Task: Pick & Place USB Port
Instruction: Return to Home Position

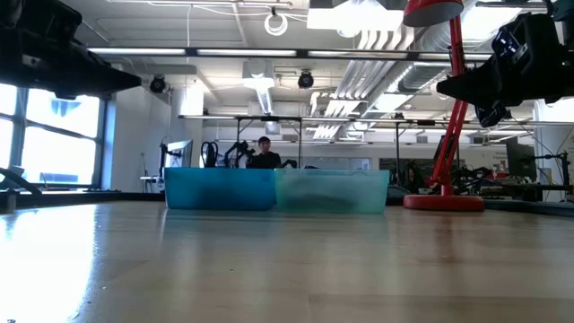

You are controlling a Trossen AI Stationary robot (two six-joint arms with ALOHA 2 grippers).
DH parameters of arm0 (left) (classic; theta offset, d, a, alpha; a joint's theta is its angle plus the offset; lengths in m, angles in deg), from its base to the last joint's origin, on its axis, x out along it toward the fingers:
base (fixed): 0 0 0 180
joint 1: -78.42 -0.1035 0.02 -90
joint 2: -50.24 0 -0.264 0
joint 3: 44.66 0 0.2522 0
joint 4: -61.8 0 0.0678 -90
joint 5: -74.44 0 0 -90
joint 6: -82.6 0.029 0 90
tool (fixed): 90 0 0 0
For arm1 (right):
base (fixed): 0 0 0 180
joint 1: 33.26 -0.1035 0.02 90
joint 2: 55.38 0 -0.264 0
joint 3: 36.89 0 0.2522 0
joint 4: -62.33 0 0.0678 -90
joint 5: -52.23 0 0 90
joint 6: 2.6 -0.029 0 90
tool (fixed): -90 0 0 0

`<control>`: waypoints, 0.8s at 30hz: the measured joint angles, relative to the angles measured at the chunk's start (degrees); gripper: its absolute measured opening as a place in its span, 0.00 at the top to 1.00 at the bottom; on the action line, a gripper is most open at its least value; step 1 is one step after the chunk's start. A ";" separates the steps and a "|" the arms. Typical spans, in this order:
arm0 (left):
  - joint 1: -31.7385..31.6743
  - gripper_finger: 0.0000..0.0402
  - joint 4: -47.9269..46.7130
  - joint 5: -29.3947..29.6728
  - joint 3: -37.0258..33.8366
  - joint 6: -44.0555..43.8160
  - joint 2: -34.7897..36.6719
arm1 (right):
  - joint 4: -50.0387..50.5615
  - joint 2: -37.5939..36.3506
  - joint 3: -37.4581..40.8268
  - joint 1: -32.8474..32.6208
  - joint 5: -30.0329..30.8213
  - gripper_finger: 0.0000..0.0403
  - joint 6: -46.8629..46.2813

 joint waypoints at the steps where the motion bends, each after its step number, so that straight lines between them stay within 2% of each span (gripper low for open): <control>1: 0.00 1.00 0.00 -0.11 0.00 -0.35 0.00 | 0.00 0.00 0.00 0.00 0.00 1.00 0.05; 10: 0.02 1.00 -0.12 0.34 0.09 3.11 0.00 | 0.00 0.00 0.00 0.00 0.00 1.00 0.14; 24: 0.02 1.00 -0.68 0.30 0.44 3.31 0.00 | 0.00 0.00 0.00 0.00 -0.02 1.00 0.16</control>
